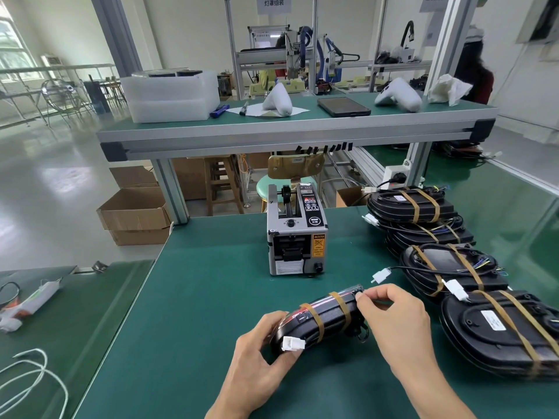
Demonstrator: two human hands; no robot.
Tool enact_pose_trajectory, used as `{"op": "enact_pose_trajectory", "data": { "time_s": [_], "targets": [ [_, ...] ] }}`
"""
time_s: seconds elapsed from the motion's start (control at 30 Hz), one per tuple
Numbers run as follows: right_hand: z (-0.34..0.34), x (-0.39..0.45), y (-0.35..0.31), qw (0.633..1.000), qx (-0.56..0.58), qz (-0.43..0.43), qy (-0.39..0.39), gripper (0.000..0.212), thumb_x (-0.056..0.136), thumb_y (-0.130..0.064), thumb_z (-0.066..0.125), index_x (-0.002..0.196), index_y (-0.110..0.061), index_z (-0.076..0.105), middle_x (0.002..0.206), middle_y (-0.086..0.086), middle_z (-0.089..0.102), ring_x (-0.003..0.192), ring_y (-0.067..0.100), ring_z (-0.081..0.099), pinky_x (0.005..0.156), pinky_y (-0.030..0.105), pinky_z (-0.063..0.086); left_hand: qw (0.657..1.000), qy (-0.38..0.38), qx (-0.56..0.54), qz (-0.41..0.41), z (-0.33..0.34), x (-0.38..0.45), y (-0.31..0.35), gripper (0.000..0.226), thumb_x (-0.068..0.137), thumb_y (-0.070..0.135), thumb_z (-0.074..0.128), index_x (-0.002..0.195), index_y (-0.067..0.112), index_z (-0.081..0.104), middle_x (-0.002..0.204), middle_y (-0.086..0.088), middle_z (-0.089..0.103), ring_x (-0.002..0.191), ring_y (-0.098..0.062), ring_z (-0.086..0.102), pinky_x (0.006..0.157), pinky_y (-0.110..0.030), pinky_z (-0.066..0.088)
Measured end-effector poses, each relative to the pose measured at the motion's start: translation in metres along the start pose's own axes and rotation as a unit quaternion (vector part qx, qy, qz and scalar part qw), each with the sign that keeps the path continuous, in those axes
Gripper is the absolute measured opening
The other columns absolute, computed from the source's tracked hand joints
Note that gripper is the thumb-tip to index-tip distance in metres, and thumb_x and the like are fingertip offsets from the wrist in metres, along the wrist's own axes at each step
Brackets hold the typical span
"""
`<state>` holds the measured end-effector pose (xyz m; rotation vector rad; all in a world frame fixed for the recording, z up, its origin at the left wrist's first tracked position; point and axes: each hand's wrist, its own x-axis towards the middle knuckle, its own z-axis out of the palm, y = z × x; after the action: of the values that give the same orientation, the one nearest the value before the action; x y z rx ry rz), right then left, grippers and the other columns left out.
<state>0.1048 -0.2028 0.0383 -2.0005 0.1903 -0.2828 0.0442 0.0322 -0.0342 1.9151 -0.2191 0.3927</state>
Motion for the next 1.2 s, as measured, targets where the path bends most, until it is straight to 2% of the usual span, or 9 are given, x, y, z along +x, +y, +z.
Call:
{"op": "enact_pose_trajectory", "data": {
  "time_s": [0.43,0.57,0.67,0.83,0.9,0.97,1.07,1.17,1.2],
  "targets": [
    [0.006,0.006,0.006,0.997,0.068,0.022,-0.002,0.014,0.081,-0.025,0.085,0.085,-0.029,0.071,0.082,-0.029,0.071,0.077,-0.003,0.069,0.080,0.031,0.056,1.000,-0.003,-0.001,-0.003,0.000,0.000,0.001,0.039,0.094,0.030,0.078,0.130,0.027,0.063,0.112,0.000,0.076,0.100,-0.024,0.074,0.089,-0.032,0.059],
    [0.008,0.012,0.012,0.979,0.176,0.089,-0.044,0.013,0.083,-0.015,0.085,0.091,-0.022,0.078,0.083,-0.013,0.077,0.073,-0.004,0.068,0.075,0.024,0.051,1.000,-0.002,0.000,-0.005,0.000,0.000,0.000,0.039,0.094,0.032,0.078,0.130,0.026,0.063,0.112,-0.001,0.076,0.100,-0.024,0.074,0.089,-0.030,0.059],
    [0.009,0.018,0.014,0.963,0.218,0.141,-0.074,0.007,0.089,-0.012,0.080,0.092,-0.017,0.081,0.089,-0.006,0.080,0.088,0.008,0.071,0.082,0.029,0.052,1.000,-0.001,-0.006,-0.010,0.000,0.001,0.000,0.045,0.095,0.041,0.078,0.132,0.021,0.063,0.114,-0.003,0.076,0.102,-0.026,0.074,0.090,-0.036,0.060],
    [0.014,0.019,0.022,0.945,0.265,0.189,-0.033,0.024,0.103,-0.013,0.058,0.096,-0.011,0.081,0.101,0.007,0.080,0.090,0.020,0.074,0.080,0.033,0.051,1.000,-0.003,0.009,-0.022,0.000,-0.001,-0.003,0.043,0.094,0.032,0.078,0.133,0.023,0.061,0.113,-0.003,0.076,0.101,-0.026,0.074,0.090,-0.040,0.060],
    [0.016,0.014,0.027,0.935,0.299,0.180,-0.064,0.032,0.108,-0.025,0.052,0.104,-0.011,0.080,0.108,0.008,0.079,0.100,0.021,0.075,0.085,0.033,0.053,1.000,-0.001,0.009,-0.026,0.000,-0.001,-0.003,0.043,0.094,0.032,0.077,0.133,0.024,0.061,0.112,-0.002,0.076,0.100,-0.026,0.074,0.089,-0.041,0.059],
    [0.018,0.008,0.030,0.936,0.298,0.144,-0.124,0.036,0.109,-0.035,0.048,0.110,-0.021,0.082,0.113,0.002,0.079,0.111,0.017,0.073,0.095,0.036,0.052,1.000,-0.006,0.011,-0.028,0.000,0.001,-0.003,0.043,0.094,0.032,0.077,0.132,0.023,0.061,0.113,-0.002,0.076,0.101,-0.026,0.074,0.090,-0.039,0.059],
    [0.019,0.005,0.026,0.948,0.249,0.080,-0.184,0.027,0.106,-0.039,0.053,0.118,-0.035,0.076,0.119,-0.006,0.077,0.120,0.012,0.068,0.108,0.037,0.046,0.999,-0.014,0.011,-0.030,-0.001,0.001,-0.005,0.044,0.094,0.031,0.076,0.133,0.021,0.060,0.112,-0.003,0.076,0.100,-0.025,0.073,0.090,-0.036,0.059],
    [0.018,0.006,0.007,0.962,0.192,0.033,-0.193,0.021,0.104,-0.042,0.056,0.113,-0.048,0.074,0.113,-0.017,0.076,0.114,0.002,0.066,0.097,0.019,0.048,0.999,-0.019,0.017,-0.032,-0.002,0.000,-0.006,0.045,0.093,0.031,0.077,0.134,0.023,0.058,0.101,0.001,0.074,0.086,-0.019,0.069,0.081,-0.027,0.057],
    [0.016,0.006,0.001,0.965,0.180,0.013,-0.190,0.020,0.104,-0.041,0.057,0.112,-0.048,0.074,0.113,-0.018,0.075,0.112,0.000,0.065,0.097,0.019,0.048,0.999,-0.022,0.023,-0.035,-0.001,0.001,-0.006,0.045,0.092,0.032,0.077,0.133,0.026,0.058,0.095,0.003,0.073,0.080,-0.017,0.066,0.077,-0.023,0.055]
  ]
}}
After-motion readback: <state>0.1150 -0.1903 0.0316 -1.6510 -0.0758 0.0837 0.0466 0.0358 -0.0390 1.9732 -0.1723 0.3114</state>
